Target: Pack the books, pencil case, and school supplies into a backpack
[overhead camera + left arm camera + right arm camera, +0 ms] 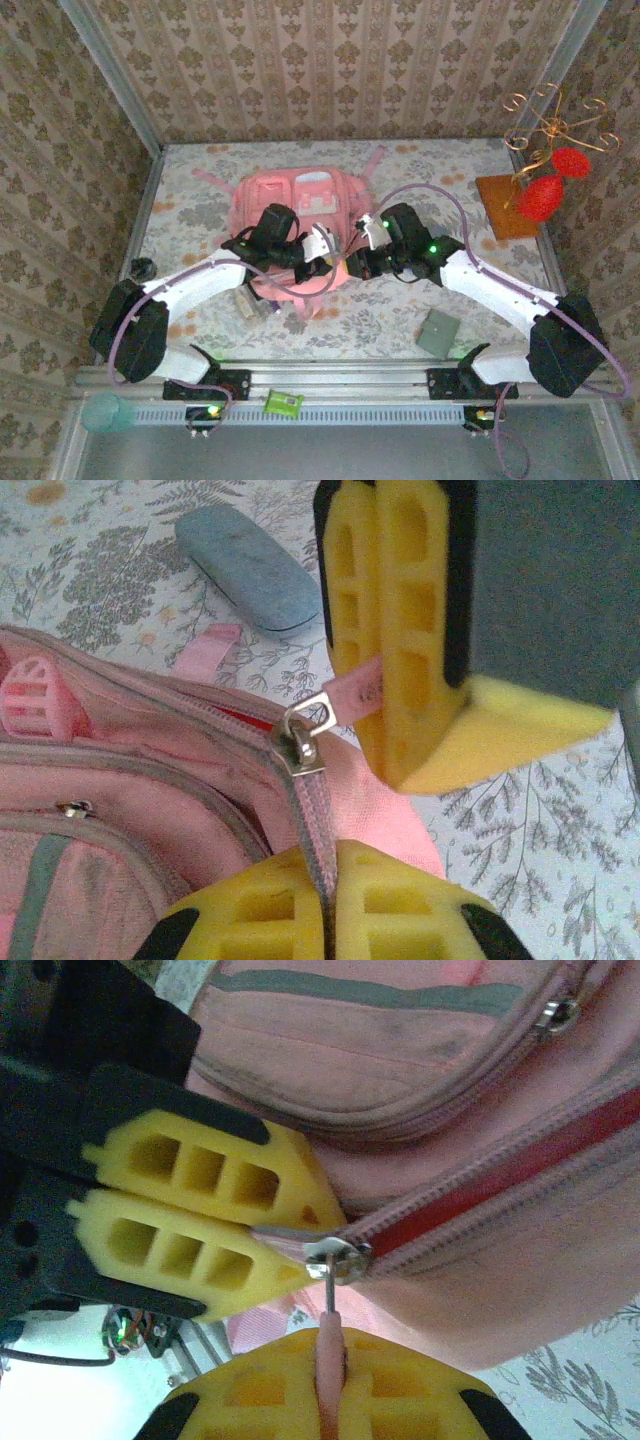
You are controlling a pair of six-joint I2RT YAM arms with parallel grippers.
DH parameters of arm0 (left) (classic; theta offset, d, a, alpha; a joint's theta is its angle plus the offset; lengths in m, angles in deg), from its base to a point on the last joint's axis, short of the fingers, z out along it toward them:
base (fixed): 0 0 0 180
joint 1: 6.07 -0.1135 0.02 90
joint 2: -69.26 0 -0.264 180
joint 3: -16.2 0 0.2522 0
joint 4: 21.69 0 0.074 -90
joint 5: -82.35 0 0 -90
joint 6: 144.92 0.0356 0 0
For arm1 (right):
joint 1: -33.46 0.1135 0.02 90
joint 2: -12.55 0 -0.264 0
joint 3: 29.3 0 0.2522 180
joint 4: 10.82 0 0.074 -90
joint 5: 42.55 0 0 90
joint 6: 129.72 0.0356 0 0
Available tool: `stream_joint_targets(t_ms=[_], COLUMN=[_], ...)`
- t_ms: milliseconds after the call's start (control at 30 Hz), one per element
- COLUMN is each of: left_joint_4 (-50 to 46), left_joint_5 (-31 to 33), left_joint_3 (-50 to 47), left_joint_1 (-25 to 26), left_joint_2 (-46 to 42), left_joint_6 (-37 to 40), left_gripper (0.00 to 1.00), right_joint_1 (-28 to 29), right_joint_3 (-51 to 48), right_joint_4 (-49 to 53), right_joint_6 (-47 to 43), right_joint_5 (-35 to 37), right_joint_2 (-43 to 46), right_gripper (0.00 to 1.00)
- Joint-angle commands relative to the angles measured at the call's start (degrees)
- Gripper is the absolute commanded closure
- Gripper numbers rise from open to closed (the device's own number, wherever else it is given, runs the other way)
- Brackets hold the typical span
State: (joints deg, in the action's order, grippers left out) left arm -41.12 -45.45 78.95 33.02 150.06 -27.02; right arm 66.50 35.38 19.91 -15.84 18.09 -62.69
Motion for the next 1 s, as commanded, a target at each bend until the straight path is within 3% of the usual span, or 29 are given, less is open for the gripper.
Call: stream_joint_targets(t_ms=[0, 167, 400, 667, 767, 967], left_joint_4=[-0.14, -1.64, 1.53, 7.35, 9.88, 11.1], left_joint_5=[-3.2, -6.67, -10.12, -13.81, -12.44, -8.19], left_joint_3=[-2.76, -4.62, -7.46, -9.39, -9.9, -8.41], left_joint_1=[-3.73, -7.33, -10.94, -11.79, -11.01, -3.68], left_joint_2=[-3.17, -7.57, -11.8, -13.03, -11.74, -4.77], left_joint_6=[6.36, 13.0, 13.8, 11.88, 10.8, 11.7], left_gripper=[1.0, 1.0, 1.0, 1.0, 1.0, 1.0], right_joint_1=[-3.2, -8.07, -11.91, -13.79, -14.18, -16.01], right_joint_3=[3.71, 7.59, 14.96, 22.79, 22.69, 15.7], right_joint_4=[7.31, 13.4, 13.5, 11.3, 9.96, 12.31], right_joint_6=[-2.68, -4.19, -6.29, -5.6, -7.04, -8.83], right_joint_5=[4.64, 16.54, 25.2, 24.93, 20.95, 16.95], right_joint_2=[0.32, -6.64, -15.07, -26.33, -26.1, -14.89], right_gripper=[1.0, 1.0, 1.0, 1.0, 1.0, 0.66])
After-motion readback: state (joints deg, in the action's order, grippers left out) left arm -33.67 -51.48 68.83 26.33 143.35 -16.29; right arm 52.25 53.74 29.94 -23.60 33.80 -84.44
